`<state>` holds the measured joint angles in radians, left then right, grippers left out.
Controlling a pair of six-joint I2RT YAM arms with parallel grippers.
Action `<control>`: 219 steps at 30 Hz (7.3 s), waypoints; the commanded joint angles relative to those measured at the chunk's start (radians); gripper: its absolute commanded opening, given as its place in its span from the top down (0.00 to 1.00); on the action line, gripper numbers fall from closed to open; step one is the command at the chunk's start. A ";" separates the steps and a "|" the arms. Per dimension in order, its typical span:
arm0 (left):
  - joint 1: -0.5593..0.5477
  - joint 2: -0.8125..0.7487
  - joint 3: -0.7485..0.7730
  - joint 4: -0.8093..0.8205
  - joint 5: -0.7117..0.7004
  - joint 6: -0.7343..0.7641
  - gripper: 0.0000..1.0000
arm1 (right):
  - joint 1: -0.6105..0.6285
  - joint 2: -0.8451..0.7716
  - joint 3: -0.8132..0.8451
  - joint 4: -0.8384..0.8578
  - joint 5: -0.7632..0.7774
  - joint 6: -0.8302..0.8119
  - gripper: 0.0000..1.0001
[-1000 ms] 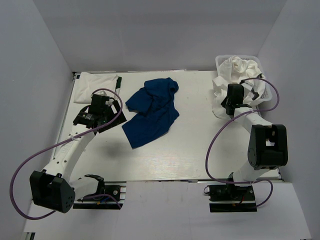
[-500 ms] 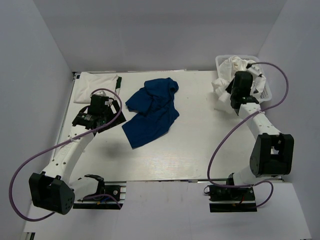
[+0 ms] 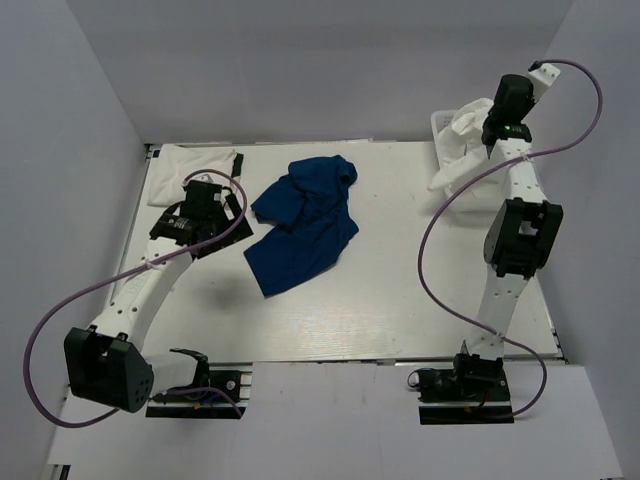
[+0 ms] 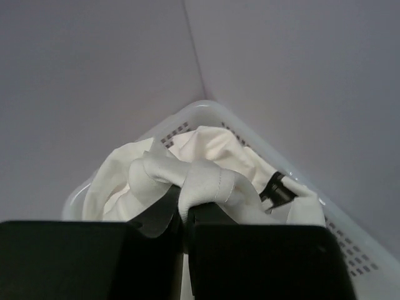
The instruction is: Fold and stack the t-shirts
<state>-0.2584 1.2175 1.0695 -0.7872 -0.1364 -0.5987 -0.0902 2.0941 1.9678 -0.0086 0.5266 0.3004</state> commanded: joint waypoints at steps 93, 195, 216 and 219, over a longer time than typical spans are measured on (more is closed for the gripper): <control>-0.219 0.032 0.262 0.032 -0.321 -0.095 1.00 | 0.552 -0.273 -0.272 -0.058 -0.212 -0.168 0.96; -0.308 0.183 -0.255 0.071 0.181 -0.217 0.02 | 0.952 -0.663 -0.817 -0.294 0.038 0.086 1.00; -0.424 0.381 -0.198 0.046 0.077 -0.240 1.00 | 0.698 -0.752 -0.828 -0.390 0.033 0.140 1.00; -0.424 0.321 -0.128 -0.025 -0.056 -0.263 1.00 | 0.660 -0.789 -0.796 -0.383 0.085 0.108 1.00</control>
<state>-0.6846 1.5814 0.8799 -0.7486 -0.0139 -0.8459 0.6025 1.3621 1.1168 -0.4114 0.5327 0.4240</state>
